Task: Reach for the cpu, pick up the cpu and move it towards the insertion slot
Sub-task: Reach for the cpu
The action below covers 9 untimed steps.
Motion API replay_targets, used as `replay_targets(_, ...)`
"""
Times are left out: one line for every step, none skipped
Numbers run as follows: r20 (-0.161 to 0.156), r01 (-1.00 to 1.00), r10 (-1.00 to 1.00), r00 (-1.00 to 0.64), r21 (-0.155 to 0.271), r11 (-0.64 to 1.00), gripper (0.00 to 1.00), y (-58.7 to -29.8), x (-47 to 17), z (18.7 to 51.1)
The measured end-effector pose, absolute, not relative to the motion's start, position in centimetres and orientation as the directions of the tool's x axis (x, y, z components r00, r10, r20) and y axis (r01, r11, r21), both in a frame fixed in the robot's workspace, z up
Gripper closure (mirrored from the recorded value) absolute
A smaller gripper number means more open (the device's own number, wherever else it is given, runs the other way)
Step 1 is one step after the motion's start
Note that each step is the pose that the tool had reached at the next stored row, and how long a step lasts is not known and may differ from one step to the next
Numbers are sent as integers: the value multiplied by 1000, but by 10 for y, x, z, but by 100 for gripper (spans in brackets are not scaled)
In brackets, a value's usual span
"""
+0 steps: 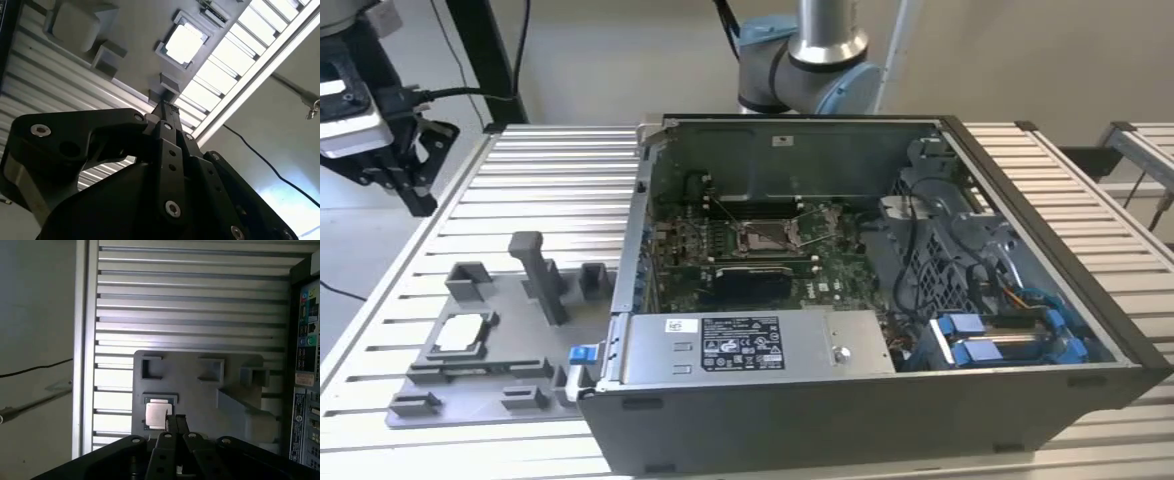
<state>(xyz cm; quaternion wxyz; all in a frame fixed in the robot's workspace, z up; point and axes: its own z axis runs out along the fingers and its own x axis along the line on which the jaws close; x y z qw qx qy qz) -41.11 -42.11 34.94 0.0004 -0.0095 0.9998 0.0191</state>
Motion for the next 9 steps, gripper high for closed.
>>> replay_targets(-1,-19,-19,-1000,38,999,100,-421,-412,349)
replay_targets(-2,-19,-19,-1000,38,999,100,-422,-414,348)
replay_targets(-2,-19,-19,-1000,38,999,100,-422,-415,348)
replay_targets(-2,-19,-19,-1000,38,999,100,-422,-417,347)
replay_targets(-3,-19,-19,-1000,38,999,100,-422,-418,347)
replay_targets(-3,-19,-19,-1000,38,999,100,-422,-419,346)
replay_targets(-3,-19,-19,-1000,38,999,100,-422,-420,346)
replay_targets(-3,-19,-19,-1000,38,999,100,-422,-420,346)
replay_targets(-3,-20,-19,-1000,38,999,100,-422,-420,346)
